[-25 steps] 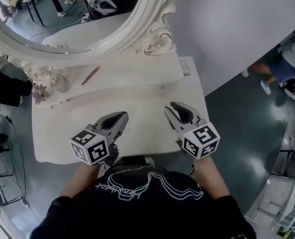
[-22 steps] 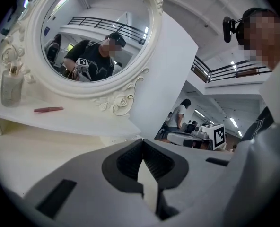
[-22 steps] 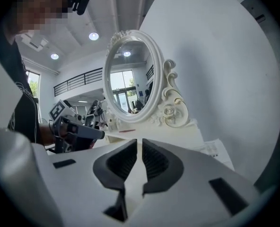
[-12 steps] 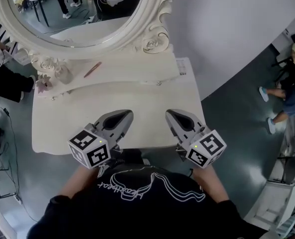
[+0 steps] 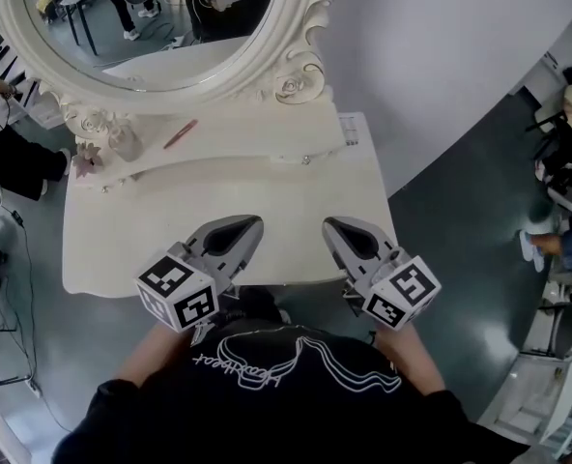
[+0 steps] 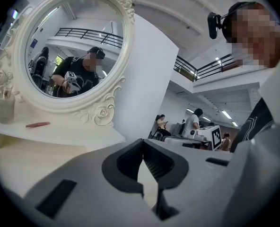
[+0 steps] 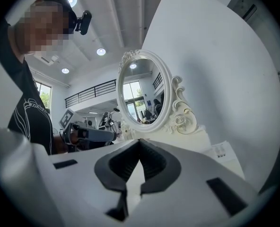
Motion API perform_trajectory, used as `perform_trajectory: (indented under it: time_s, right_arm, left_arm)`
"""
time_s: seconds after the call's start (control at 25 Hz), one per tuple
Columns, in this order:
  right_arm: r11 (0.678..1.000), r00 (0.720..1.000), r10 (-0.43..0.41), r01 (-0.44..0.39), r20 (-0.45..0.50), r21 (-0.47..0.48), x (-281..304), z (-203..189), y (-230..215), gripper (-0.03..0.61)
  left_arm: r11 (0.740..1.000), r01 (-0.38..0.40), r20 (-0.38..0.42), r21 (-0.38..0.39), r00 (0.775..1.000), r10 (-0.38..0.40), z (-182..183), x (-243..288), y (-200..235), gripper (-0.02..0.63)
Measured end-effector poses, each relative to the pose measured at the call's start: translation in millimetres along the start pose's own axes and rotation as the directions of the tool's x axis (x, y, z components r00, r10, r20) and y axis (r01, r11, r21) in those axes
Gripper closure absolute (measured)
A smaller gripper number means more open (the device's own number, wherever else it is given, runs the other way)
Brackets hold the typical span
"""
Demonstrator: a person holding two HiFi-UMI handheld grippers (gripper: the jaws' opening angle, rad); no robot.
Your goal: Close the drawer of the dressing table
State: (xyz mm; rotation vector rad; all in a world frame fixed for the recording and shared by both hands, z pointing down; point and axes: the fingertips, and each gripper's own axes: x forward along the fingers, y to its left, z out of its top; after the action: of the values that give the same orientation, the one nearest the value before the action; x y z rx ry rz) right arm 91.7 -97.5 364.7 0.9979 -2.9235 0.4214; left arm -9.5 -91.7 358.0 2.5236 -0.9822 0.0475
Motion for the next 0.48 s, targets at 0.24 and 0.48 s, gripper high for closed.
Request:
perform_trajectory:
  time_s: [0.24,0.48]
  right_arm:
    - [1.0,1.0,-0.004,0.004,-0.009,0.004,-0.9,-2.3,-2.1,0.574]
    - [1.0,1.0,-0.009,0.009,-0.008,-0.014,-2.2,0.4,-0.4,0.574]
  left_arm:
    - [1.0,-0.002,-0.016,-0.008,1.0,0.002,-6.1,4.3,0.7,0.61]
    - [1.0,-0.009,-0.001,0.004,1.0,0.009,-2.6,1.2,-1.8,0.611]
